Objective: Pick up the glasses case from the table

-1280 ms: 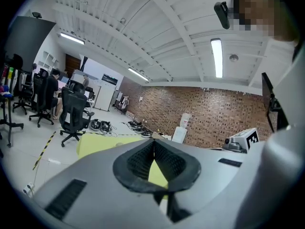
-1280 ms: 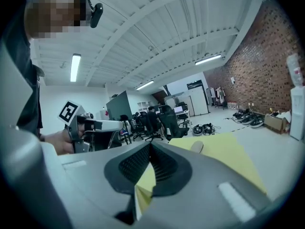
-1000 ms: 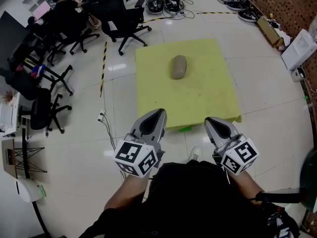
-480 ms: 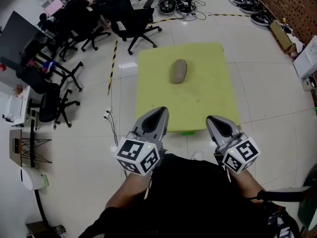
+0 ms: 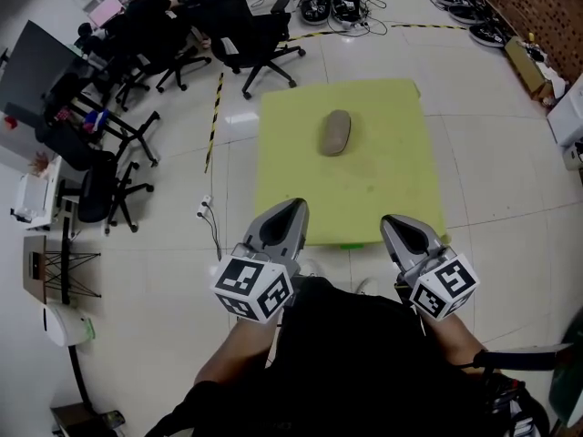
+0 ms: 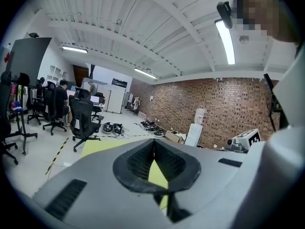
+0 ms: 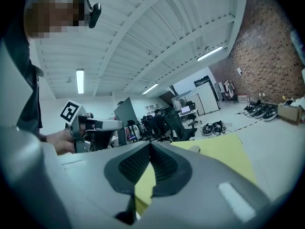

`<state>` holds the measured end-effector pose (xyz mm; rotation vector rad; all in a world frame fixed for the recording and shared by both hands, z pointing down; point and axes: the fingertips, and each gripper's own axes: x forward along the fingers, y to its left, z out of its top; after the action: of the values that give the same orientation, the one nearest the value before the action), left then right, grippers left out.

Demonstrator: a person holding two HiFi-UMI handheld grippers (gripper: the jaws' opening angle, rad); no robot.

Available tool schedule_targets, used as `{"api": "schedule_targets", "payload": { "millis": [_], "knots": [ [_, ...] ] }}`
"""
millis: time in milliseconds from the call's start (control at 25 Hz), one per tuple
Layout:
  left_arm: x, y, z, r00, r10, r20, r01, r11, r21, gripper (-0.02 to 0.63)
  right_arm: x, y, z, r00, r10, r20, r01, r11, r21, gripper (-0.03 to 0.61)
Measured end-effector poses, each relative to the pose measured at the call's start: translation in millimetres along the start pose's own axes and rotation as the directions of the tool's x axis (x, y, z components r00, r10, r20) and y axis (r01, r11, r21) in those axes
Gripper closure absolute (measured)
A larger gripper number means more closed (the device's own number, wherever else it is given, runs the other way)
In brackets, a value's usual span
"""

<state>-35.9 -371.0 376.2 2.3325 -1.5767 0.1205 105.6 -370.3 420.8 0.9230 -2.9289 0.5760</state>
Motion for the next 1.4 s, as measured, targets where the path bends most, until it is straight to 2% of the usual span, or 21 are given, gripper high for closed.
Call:
{"api": "schedule_targets", "payload": {
  "millis": [480,880,1400],
  "knots": [
    [21.4,46.4,19.5,0.996,-0.092,-0.006,0.092,0.996,-0.001,0.606,46.8,4.0,12.3,0.996,-0.084,0.016,0.084,0.996,-0.006,0.575],
    [37.1,114.9,30.6,0.988,-0.152,-0.005,0.152,0.988,-0.02,0.606,106.5,11.0,12.8,0.987,-0.158,-0.005,0.158,0.987,-0.022,0.575],
    [53.6,169.7,36.1,0.968,-0.251,-0.026,0.249,0.967,-0.044,0.606,155.3,21.7,20.5,0.964,-0.265,-0.03,0.264,0.964,-0.045,0.575]
  ]
}}
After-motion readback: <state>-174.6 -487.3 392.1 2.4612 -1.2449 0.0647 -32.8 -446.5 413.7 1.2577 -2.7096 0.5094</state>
